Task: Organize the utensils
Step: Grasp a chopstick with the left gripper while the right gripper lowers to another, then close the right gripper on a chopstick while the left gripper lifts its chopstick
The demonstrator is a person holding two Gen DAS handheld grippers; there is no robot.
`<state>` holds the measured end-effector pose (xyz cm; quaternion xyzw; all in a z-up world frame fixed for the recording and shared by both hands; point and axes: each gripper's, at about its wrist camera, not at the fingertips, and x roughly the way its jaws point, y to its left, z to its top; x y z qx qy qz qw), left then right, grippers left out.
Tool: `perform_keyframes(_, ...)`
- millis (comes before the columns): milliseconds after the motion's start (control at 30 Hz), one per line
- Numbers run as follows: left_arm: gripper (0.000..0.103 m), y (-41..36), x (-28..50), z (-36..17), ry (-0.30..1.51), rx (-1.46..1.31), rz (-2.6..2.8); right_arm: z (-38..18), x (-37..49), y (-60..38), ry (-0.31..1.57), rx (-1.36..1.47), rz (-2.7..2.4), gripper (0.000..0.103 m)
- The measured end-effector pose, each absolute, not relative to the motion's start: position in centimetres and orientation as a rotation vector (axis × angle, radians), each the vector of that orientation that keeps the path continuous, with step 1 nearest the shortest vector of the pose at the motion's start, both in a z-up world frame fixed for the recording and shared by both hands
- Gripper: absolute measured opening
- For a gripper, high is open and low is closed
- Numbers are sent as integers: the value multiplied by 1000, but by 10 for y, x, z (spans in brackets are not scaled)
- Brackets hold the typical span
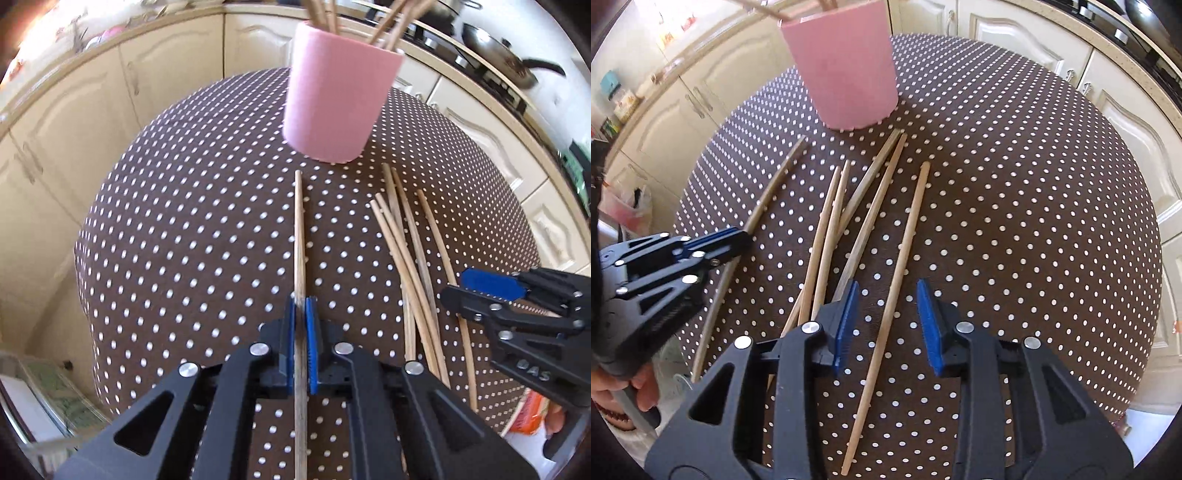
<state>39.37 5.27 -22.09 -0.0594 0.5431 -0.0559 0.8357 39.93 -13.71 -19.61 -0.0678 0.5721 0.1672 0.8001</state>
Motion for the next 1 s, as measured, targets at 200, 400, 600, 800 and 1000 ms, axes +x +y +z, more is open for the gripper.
perform_keyframes(200, 6, 70, 381, -224, 1185, -143, -139, -198, 416, -121, 1291, -231, 344, 20)
perform_keyframes(400, 7, 63, 394, -214, 1226, -94, -161, -199, 434, -120, 1354, -218, 362, 15)
perform_keyframes(600, 7, 47, 416, -213, 1245, -98, -195, -197, 449, -154, 1378, -159, 385, 9)
perform_keyframes(800, 7, 50, 412, -215, 1240, -94, -195, -196, 454, -156, 1380, -125, 400, 9)
perform_keyframes(1000, 7, 47, 408, -214, 1226, -94, -186, -198, 451, -167, 1380, -116, 399, 8)
